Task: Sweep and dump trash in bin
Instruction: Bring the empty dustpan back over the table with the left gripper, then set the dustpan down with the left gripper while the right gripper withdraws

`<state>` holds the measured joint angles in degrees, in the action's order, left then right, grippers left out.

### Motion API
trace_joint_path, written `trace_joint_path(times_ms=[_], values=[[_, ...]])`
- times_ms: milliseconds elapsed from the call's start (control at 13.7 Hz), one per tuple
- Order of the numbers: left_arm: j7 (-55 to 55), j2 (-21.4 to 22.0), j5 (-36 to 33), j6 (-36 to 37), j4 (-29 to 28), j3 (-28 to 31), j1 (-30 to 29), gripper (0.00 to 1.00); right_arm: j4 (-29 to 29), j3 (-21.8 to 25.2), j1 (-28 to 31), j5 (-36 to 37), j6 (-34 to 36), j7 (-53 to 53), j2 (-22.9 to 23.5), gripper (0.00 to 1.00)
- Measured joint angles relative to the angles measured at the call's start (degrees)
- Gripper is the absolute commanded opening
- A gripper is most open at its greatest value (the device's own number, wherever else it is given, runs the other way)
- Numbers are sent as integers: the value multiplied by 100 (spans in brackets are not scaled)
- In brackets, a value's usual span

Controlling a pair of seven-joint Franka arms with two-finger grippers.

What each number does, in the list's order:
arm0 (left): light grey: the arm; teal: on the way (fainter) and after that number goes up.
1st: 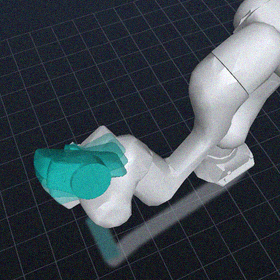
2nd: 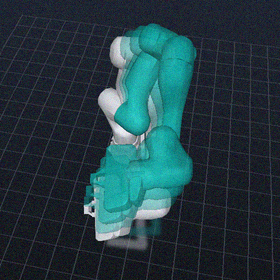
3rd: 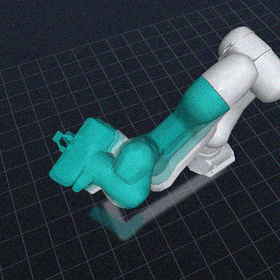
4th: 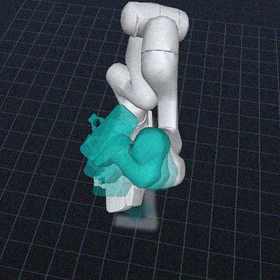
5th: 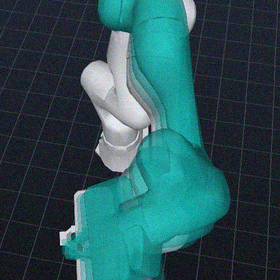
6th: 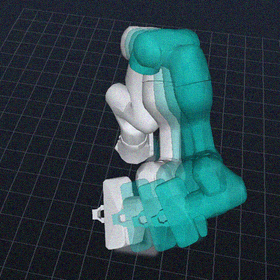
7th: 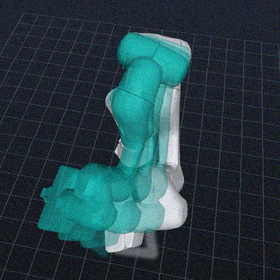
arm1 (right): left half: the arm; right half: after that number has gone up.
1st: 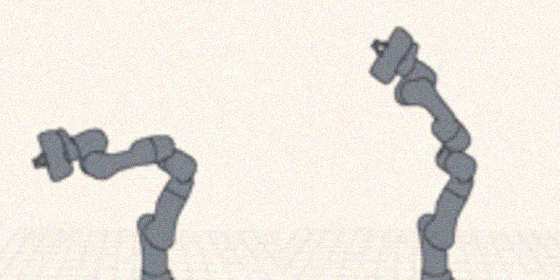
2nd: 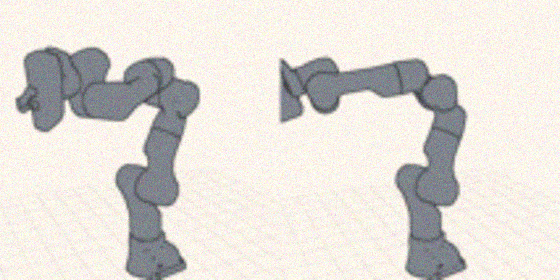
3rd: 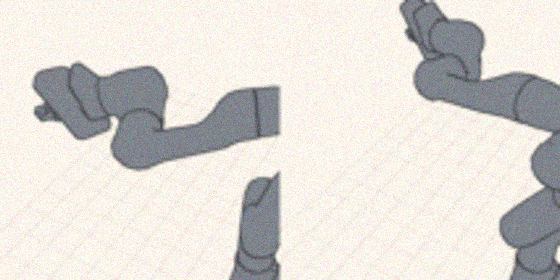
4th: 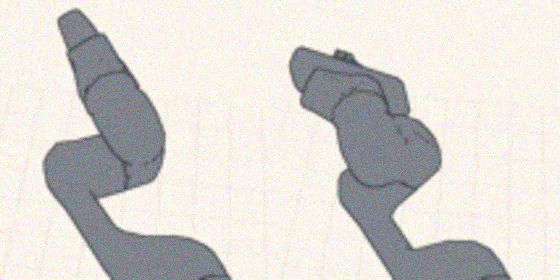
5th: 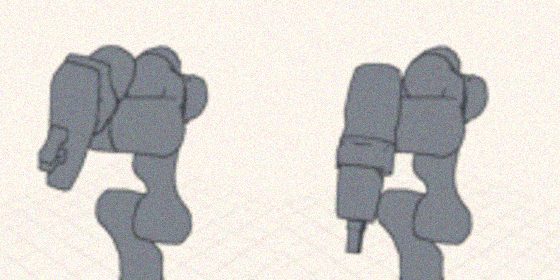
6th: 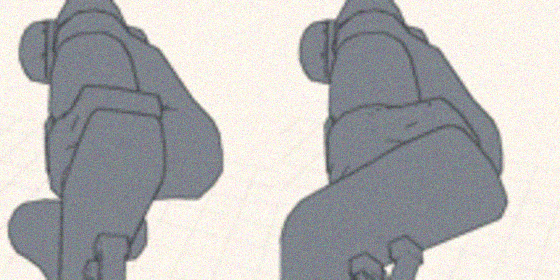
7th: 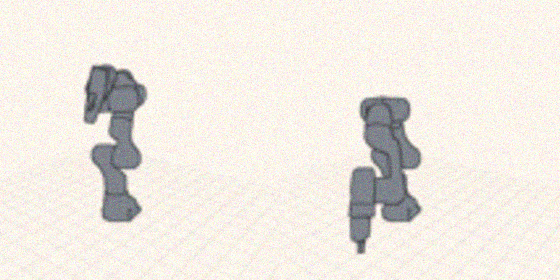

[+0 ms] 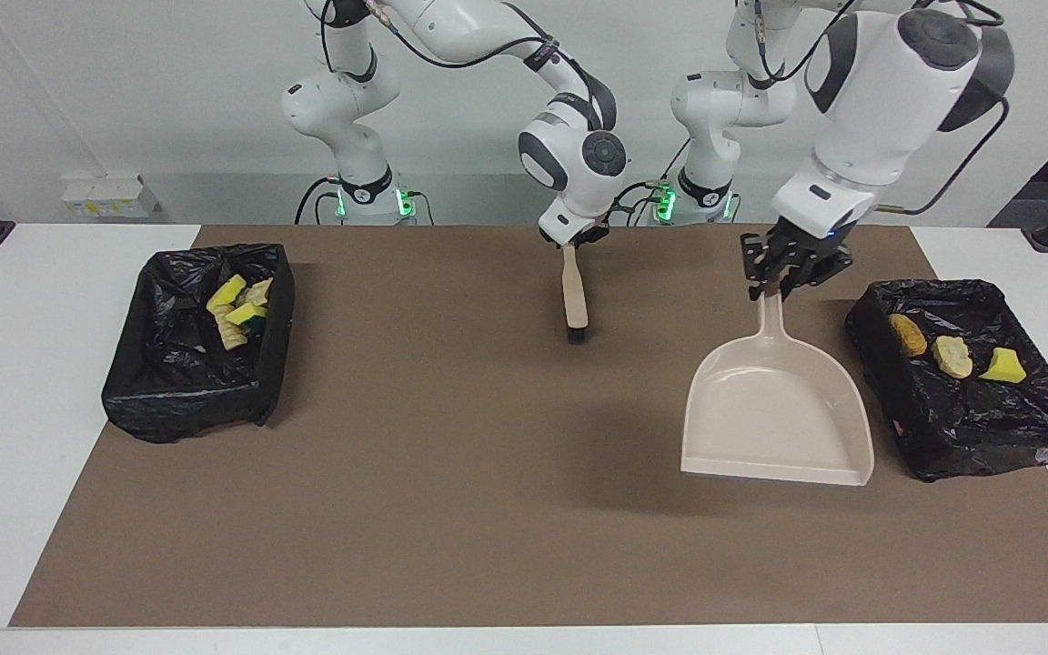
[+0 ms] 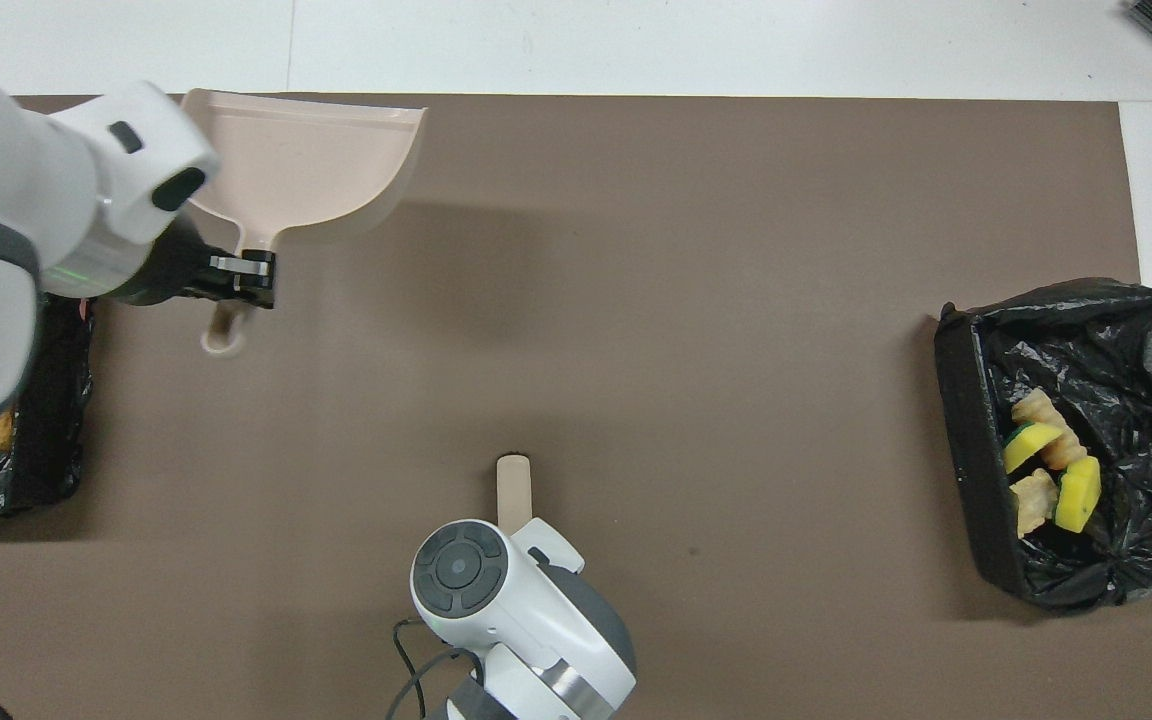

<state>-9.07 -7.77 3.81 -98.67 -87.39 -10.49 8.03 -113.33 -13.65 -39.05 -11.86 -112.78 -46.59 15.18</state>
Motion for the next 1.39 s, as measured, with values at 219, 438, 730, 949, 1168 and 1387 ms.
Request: trace_joint_path(times_ms=[219, 438, 730, 949, 1168, 1387], values=[[-569, -367, 60, -684, -134, 1, 618, 0, 86, 4, 413, -16, 2, 14, -168, 99], [-1027, -812, 64, -1277, -173, 3, 1050, 0, 92, 11, 923, -17, 186, 134, -580, 100], [-1175, -1140, 65, -1902, -497, 4, 1378, 0, 45, 34, 1786, -14, 1083, 792, -1515, 100], [-1174, -1163, 65, -2340, -1014, 3, 1530, 0, -98, 63, 2653, -3, 1400, 1392, -2312, 100], [-1228, -1167, 65, -2607, -1387, 5, 1680, 0, 14, 105, 3844, 107, 1779, 2363, -2792, 100], [-1589, -1190, 65, -2939, -1561, 11, 1823, 0, 580, 130, 4374, 661, 1934, 2693, -2703, 100]])
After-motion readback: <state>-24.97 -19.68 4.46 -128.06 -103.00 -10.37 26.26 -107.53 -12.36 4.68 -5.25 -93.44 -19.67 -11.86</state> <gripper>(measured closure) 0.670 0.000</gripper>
